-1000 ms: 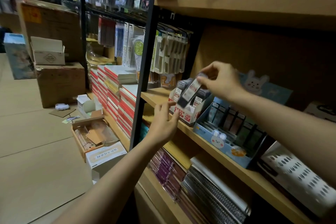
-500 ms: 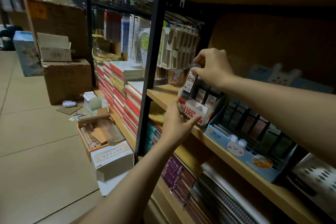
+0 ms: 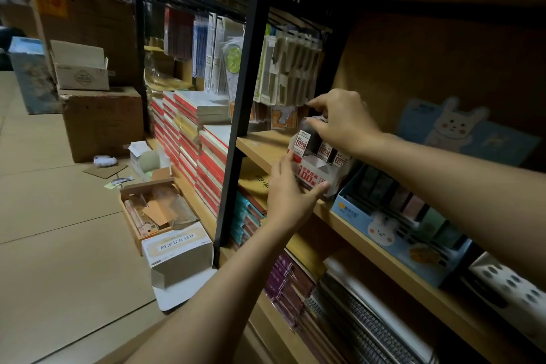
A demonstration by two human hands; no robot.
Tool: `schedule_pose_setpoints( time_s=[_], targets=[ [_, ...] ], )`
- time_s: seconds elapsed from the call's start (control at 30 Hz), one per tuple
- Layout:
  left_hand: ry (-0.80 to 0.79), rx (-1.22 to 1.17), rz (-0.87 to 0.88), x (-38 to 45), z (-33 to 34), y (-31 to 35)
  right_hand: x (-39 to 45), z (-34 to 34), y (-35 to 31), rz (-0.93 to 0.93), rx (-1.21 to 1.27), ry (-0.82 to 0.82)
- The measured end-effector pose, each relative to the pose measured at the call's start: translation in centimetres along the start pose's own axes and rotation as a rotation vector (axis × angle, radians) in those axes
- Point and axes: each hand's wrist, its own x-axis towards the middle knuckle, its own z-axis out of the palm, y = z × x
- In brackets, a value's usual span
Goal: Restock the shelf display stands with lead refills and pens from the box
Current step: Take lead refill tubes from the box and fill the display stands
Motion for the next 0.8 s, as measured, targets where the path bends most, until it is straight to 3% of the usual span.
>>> schedule_pose_setpoints(
  time_s=[0.2,0.3,0.43,0.53,0.6,0.7,0.8],
  targets=[
    [-0.103,-0.05,0.005,-3.4,-2.8,1.3,-6.6,-2.9,-1.9,0.08,0.398,0.199],
    [-0.219,-0.004,-0.044,-6.7,-5.2,0.0,-12.8,-1.9,-3.4,0.182,0.727,0.132],
    [-0.616,0.321,-0.112,-13.0,-9.9,-3.4,-22.2,1.6,-5.1,0.107,0.815,-0.371],
    [-0.789,0.591,-0.244,-18.3,-12.2,-6.3,-27.4,4.7,-5.6,-0.109,0.545,-0.82],
    [-0.826,0.651,-0.411,-21.9,-12.5,-8.9,-29.6,7.2,-5.9,-0.178,0.408,-1.034],
    [-0.674,0.513,-0.761,-27.4,-11.2,-13.5,-33.2,11.4,-6.5,-0.053,0.47,-1.221],
    [-0.212,0.269,-1.112,-33.3,-8.8,-17.4,-37.1,15.8,-8.0,0.046,0.49,-1.222]
  ],
)
